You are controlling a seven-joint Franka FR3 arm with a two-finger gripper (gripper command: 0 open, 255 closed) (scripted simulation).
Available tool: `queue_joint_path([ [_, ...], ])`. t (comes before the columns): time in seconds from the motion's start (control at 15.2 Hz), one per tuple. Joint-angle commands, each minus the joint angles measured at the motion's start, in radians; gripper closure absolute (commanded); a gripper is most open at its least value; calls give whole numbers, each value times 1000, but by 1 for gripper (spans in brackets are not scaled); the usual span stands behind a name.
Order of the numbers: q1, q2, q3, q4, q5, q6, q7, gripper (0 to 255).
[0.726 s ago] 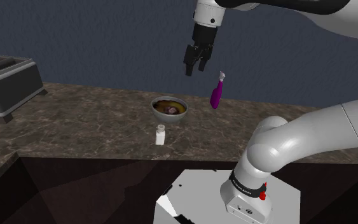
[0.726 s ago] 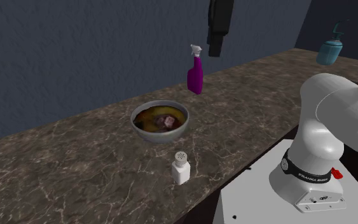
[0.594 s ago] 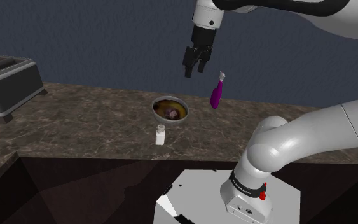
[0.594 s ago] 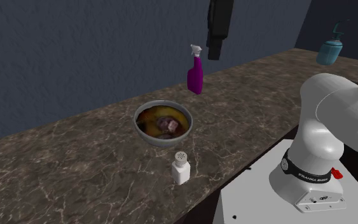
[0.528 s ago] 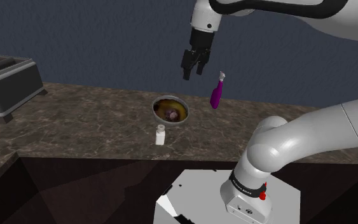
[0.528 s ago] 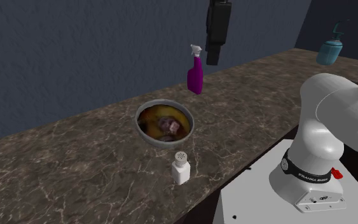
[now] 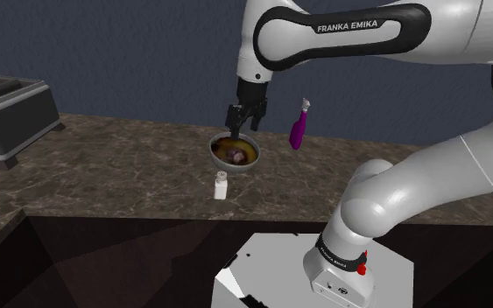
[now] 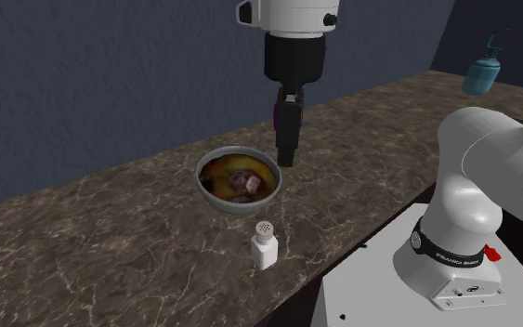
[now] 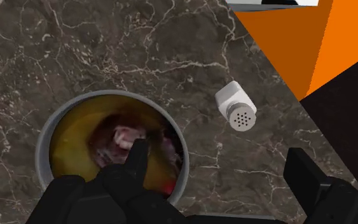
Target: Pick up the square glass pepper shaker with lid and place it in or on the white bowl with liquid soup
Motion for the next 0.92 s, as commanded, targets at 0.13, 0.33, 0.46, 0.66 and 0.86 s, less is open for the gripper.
queue_joint_path([
  [0.13, 9, 76, 39, -62, 19, 124, 47, 0],
  [0.33, 16, 151, 71, -93, 31, 220, 85, 0],
  [0.46, 20, 209, 93, -106, 36, 284, 112, 0],
  [0.66, 20, 235, 100, -126, 36, 328, 118, 0],
  [0.86, 19, 258, 103, -150, 35, 375, 120, 0],
])
